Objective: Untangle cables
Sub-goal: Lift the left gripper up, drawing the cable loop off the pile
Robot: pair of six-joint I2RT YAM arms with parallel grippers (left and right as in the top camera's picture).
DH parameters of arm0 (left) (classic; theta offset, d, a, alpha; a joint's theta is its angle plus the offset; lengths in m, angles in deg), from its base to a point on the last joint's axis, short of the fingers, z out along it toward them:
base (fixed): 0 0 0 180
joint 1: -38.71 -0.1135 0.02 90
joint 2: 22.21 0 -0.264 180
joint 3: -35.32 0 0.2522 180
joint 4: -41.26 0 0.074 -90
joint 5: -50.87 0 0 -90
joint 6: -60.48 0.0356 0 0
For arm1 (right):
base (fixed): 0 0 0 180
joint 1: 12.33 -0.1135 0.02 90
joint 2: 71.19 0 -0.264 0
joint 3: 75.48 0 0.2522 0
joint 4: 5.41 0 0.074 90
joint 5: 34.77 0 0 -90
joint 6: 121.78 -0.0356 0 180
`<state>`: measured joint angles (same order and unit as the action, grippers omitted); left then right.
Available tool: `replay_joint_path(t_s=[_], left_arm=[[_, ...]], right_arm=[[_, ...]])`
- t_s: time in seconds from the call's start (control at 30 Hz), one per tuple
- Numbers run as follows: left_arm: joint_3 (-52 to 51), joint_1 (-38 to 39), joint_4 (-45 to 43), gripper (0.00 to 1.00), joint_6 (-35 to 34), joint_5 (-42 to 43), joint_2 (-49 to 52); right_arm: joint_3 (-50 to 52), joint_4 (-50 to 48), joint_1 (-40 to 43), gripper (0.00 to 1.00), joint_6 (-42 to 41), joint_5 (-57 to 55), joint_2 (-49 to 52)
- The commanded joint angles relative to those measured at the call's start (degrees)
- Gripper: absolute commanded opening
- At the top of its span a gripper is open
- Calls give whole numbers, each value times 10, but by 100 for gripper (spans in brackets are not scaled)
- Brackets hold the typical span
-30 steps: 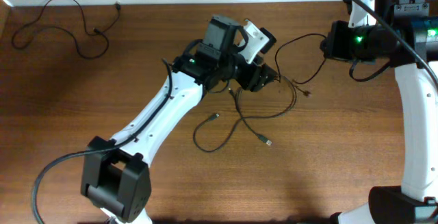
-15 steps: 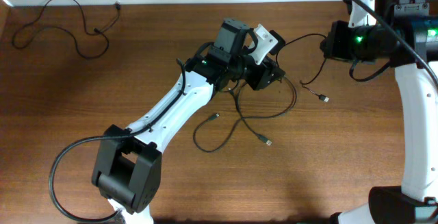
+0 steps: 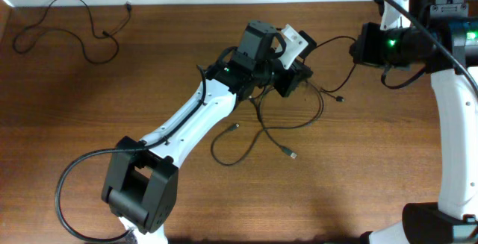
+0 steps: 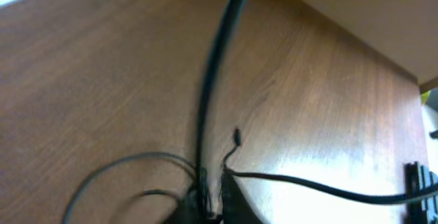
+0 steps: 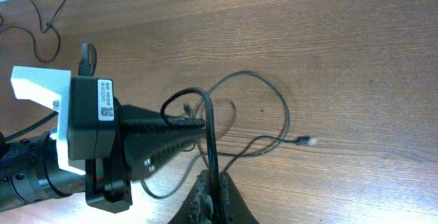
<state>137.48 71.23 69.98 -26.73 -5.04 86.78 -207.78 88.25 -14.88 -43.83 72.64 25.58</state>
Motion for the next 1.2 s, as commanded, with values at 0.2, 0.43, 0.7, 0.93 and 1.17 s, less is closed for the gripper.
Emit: replay_joint_path(t_s=[0.2,0.43,0.7,0.93,1.17], left_arm=[[24,-6,-38,0,-4,-24,-41],[64,-28,-38,0,-3,-41,-115],[81,-51,-40,0,-1,-41,-174],[81,-54,-52,0,8,-55,-190],[81,-68,-53,0,7,-87,-191]], right_arm=[[3,17,0,8,-3,-1,2],[3,22,0,23,-3,0,2],[3,23,0,38,-3,4,2],[3,25,0,39,-3,4,2],[3,27,0,39,-2,3,2]])
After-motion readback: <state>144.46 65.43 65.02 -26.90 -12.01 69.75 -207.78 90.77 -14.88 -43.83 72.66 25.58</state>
